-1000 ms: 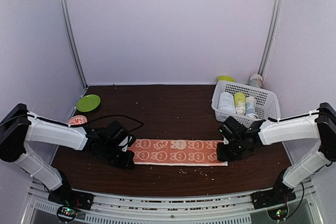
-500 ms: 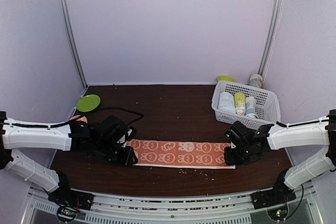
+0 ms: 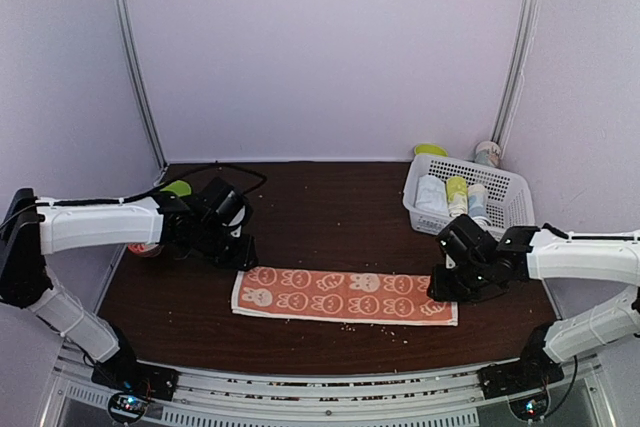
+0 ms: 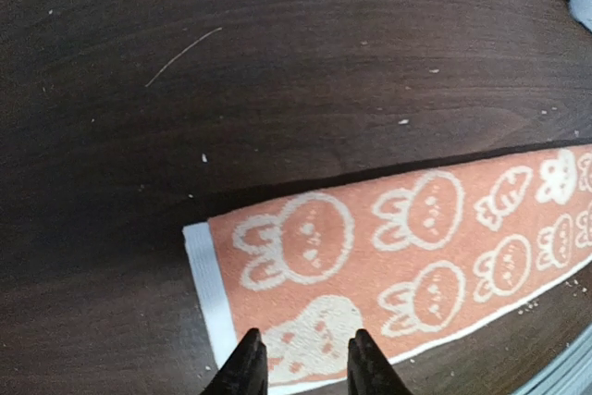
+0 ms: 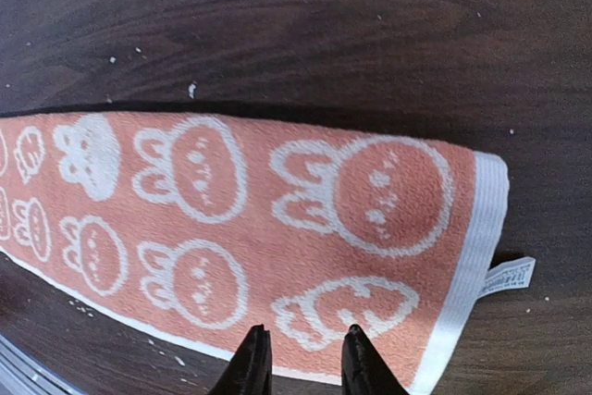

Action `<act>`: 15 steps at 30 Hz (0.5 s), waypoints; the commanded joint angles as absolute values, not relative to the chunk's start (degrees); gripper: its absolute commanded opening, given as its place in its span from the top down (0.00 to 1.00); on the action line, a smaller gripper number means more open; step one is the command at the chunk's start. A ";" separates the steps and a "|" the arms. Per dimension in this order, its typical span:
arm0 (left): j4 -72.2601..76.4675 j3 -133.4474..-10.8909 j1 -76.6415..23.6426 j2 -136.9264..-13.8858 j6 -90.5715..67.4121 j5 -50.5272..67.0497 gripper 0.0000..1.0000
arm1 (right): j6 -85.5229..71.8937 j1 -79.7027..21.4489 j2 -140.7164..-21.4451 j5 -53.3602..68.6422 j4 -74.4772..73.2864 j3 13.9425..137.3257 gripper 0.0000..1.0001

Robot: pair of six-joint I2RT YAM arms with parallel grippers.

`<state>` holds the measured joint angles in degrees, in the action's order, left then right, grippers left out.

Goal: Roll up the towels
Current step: Smooth out the towel at the center of the board, then move the towel to the center of the board.

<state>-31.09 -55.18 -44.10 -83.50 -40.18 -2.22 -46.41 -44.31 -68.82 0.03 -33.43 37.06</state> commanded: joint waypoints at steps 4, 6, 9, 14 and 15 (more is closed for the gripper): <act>-23.84 -59.95 -42.30 -91.96 -37.25 6.70 0.78 | -49.15 -44.91 -71.55 0.24 -29.15 38.94 0.74; -22.80 -59.03 -42.36 -94.05 -37.59 7.97 0.84 | -50.12 -44.92 -72.12 0.37 -28.04 38.59 0.74; -19.71 -54.43 -42.30 -95.06 -38.92 8.68 0.90 | -51.28 -44.91 -72.25 0.42 -26.22 37.54 0.74; -16.88 -46.83 -42.21 -96.19 -41.00 5.21 0.97 | -51.79 -44.97 -73.25 0.62 -24.24 36.79 0.74; -16.13 -45.51 -42.11 -96.30 -41.57 5.11 0.98 | -51.63 -44.97 -73.60 0.57 -24.26 36.88 0.74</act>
<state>-20.25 -50.24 -42.30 -95.11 -39.42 6.33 -50.61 -44.66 -72.29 0.47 -26.72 37.78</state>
